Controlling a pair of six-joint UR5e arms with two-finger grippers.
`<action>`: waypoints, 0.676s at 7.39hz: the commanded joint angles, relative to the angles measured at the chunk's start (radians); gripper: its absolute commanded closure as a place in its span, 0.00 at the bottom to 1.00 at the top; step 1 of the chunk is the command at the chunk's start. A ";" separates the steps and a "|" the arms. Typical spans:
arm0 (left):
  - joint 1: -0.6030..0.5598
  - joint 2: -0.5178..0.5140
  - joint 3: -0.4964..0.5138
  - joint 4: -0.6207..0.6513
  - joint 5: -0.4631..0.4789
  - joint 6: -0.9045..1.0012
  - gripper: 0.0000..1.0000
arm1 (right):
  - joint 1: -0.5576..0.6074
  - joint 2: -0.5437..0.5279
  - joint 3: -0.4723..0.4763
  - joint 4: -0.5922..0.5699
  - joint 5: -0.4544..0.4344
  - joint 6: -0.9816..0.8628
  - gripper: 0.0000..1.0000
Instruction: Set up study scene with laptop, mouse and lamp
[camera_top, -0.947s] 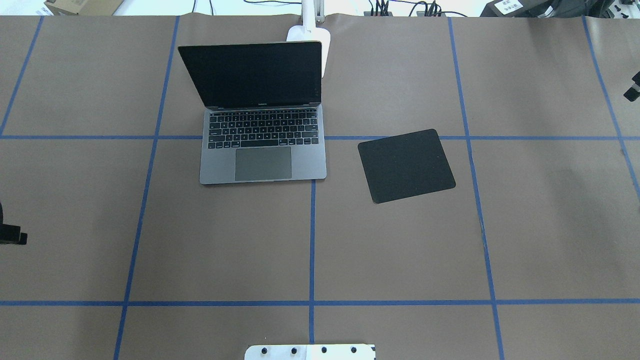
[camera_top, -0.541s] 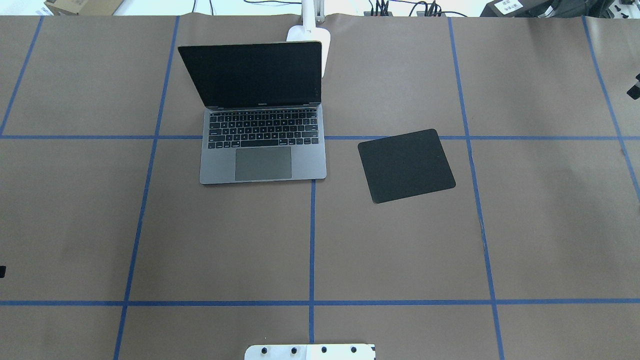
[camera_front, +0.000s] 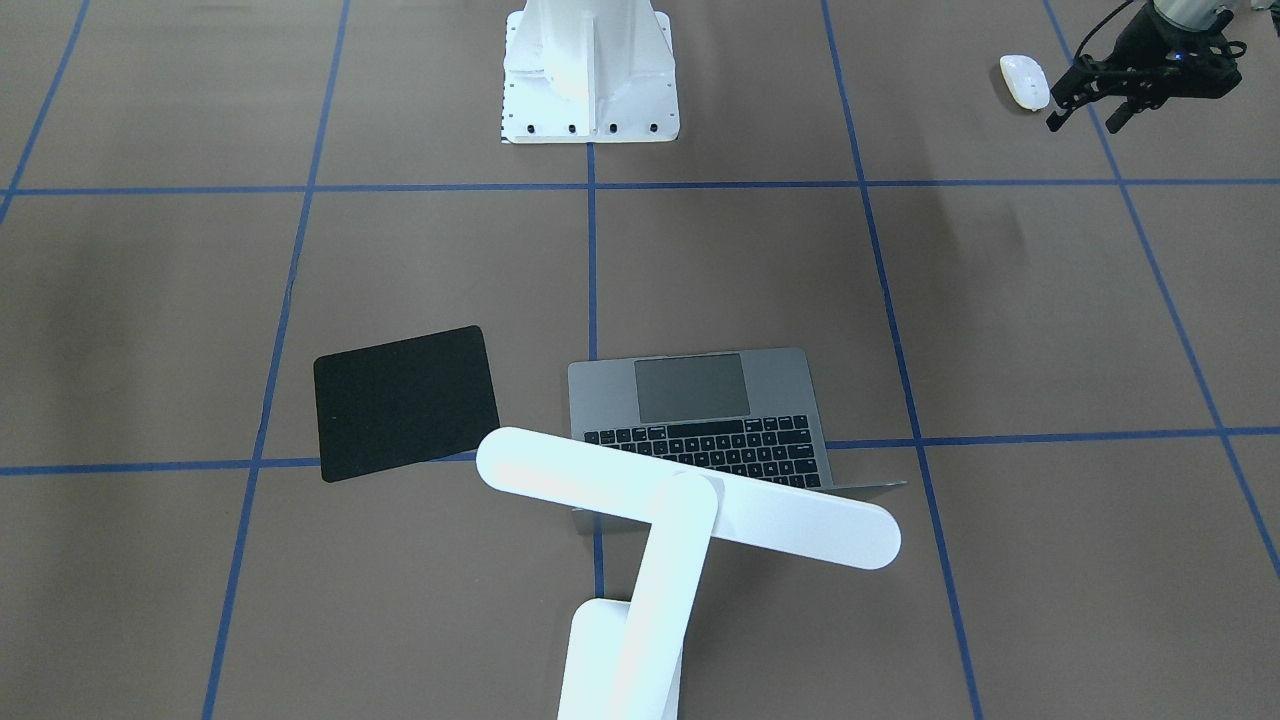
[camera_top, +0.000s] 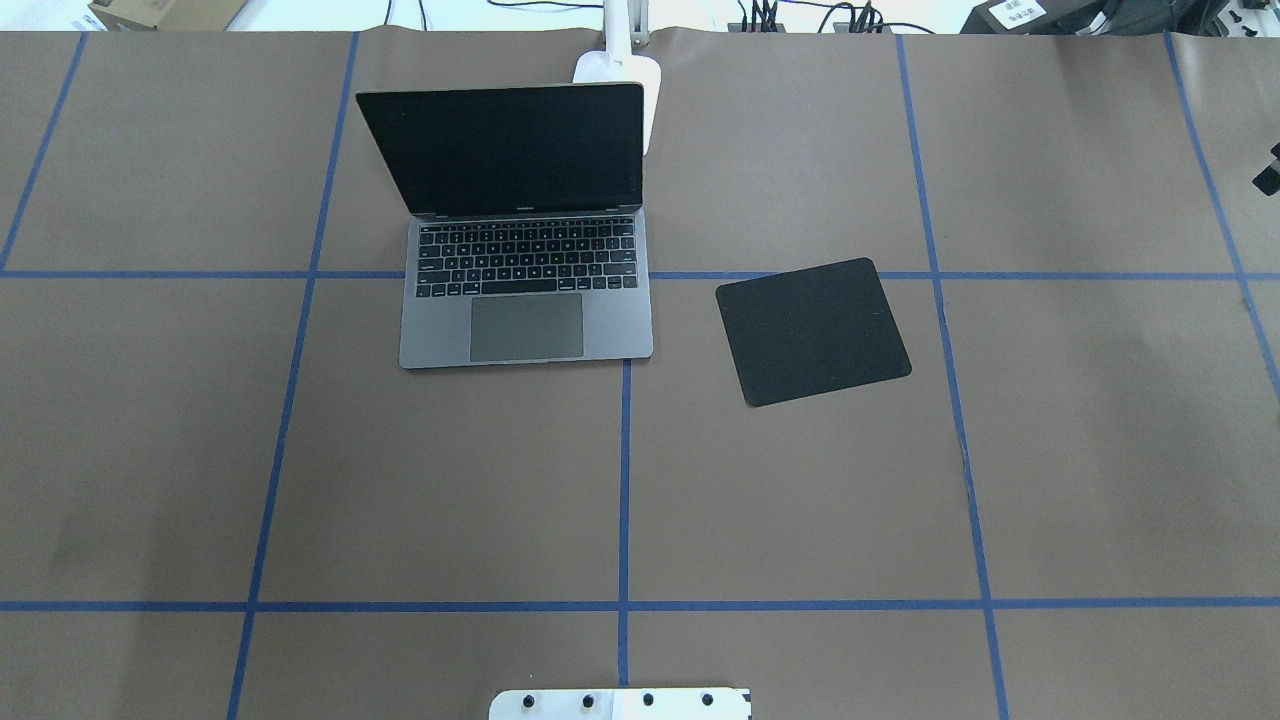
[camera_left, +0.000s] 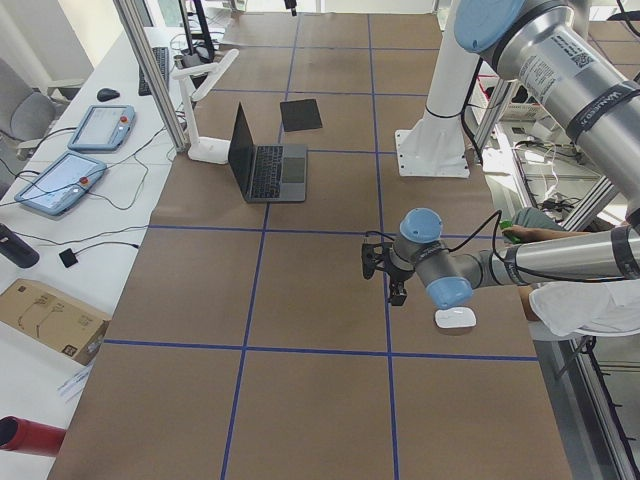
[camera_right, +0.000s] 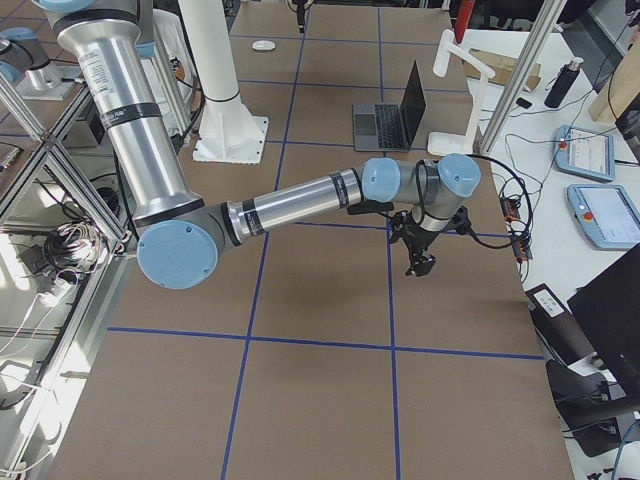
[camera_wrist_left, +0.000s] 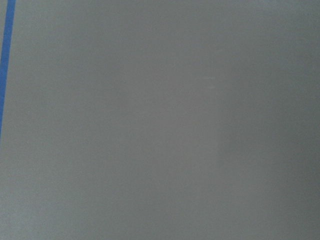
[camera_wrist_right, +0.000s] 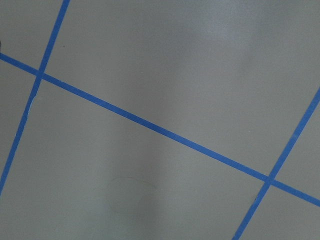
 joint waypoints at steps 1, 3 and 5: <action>0.143 0.003 0.044 -0.020 0.109 -0.110 0.00 | 0.000 -0.002 0.018 0.000 0.000 0.025 0.01; 0.335 0.032 0.051 -0.101 0.222 -0.254 0.00 | 0.000 0.000 0.036 0.000 0.000 0.042 0.01; 0.398 0.063 0.051 -0.112 0.231 -0.333 0.00 | 0.000 -0.002 0.039 -0.001 0.000 0.050 0.01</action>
